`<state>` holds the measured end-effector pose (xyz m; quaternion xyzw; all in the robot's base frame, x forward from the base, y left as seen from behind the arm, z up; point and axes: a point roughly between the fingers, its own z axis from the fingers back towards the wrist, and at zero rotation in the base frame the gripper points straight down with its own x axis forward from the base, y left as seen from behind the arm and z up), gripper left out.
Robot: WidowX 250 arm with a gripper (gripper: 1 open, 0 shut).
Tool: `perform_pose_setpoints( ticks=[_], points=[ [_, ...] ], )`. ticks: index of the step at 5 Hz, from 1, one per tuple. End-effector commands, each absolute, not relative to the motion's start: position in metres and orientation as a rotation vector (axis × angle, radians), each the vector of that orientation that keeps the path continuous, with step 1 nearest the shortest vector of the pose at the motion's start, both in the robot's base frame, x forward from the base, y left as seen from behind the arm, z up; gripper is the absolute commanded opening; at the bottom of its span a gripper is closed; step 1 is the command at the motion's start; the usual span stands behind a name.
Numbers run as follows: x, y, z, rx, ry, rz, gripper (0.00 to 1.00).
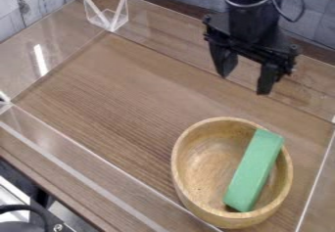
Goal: Put green object into wooden bowl
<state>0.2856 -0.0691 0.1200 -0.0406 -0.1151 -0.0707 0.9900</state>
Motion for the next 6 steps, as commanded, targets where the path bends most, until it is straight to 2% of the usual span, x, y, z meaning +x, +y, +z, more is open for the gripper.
perform_pose_setpoints(
  ticks=[1,4,6],
  points=[
    [0.292,-0.079,0.125,-0.09,-0.26,-0.175,1.0],
    [0.317,-0.116,0.097,-0.092,-0.237,-0.208,1.0],
    [0.321,-0.128,0.066,-0.087,-0.188,-0.22,1.0]
  ],
)
